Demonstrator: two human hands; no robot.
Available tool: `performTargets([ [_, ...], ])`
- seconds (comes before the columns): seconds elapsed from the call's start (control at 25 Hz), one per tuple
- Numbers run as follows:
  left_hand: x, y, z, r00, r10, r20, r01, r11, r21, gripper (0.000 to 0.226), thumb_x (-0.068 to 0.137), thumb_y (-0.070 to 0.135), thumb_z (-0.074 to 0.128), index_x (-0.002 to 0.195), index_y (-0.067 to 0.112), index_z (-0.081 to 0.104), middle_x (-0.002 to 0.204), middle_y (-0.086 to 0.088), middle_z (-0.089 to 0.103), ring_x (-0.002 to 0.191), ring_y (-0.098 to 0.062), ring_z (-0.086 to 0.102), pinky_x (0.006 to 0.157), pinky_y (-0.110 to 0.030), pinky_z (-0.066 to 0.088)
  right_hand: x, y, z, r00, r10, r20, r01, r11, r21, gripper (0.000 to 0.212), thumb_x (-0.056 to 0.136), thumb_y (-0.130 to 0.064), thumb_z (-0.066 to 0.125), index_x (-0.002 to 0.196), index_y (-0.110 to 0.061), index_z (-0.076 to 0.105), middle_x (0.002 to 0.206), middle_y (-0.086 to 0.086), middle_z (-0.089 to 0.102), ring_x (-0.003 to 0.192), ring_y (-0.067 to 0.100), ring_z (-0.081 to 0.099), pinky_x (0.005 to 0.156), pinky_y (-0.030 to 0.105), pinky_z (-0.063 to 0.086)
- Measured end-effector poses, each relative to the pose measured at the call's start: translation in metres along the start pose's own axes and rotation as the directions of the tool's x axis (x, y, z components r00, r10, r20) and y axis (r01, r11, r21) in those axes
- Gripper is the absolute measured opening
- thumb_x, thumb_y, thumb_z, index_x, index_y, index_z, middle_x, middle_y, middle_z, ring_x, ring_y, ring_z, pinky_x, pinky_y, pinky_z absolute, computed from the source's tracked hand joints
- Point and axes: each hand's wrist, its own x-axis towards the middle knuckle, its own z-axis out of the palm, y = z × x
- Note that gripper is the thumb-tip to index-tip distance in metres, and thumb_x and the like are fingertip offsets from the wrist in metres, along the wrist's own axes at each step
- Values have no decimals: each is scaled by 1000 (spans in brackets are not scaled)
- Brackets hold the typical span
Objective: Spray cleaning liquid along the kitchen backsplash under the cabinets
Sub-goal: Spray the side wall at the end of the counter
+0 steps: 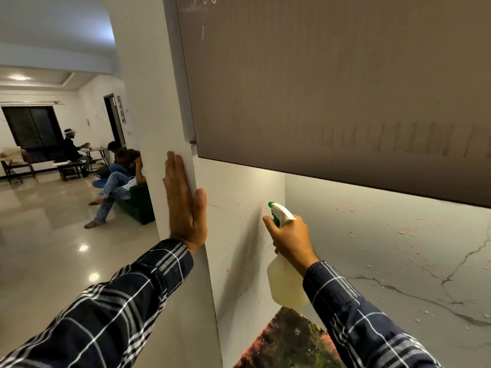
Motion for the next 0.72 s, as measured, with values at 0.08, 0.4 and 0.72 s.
performTargets([
  [0.08,0,1,0,1000,4,-2,-4,1000,4,77,106,64,19,162,12,7,172,-20,10,161,-32,11,122,-71,14,-3,5,2,999,11,39,-11,1000,-13,50,94,-38,66,140,-20,55,80,-2,61,54,16,60,51,28,58],
  [0.4,0,-4,1,1000,1,1,-1,1000,-7,79,106,65,20,164,12,7,173,-17,8,160,-35,11,121,-73,15,-6,17,4,996,48,71,-45,998,-41,54,94,-40,66,142,-21,54,80,-1,60,53,16,60,47,23,55],
  [0.72,-2,-2,1,1000,-24,-3,24,1000,-5,75,106,65,20,163,17,6,172,-17,10,160,-35,13,121,-72,17,-46,62,20,956,133,262,-86,980,-182,50,94,-40,65,140,-26,55,84,2,69,50,16,60,53,35,62],
])
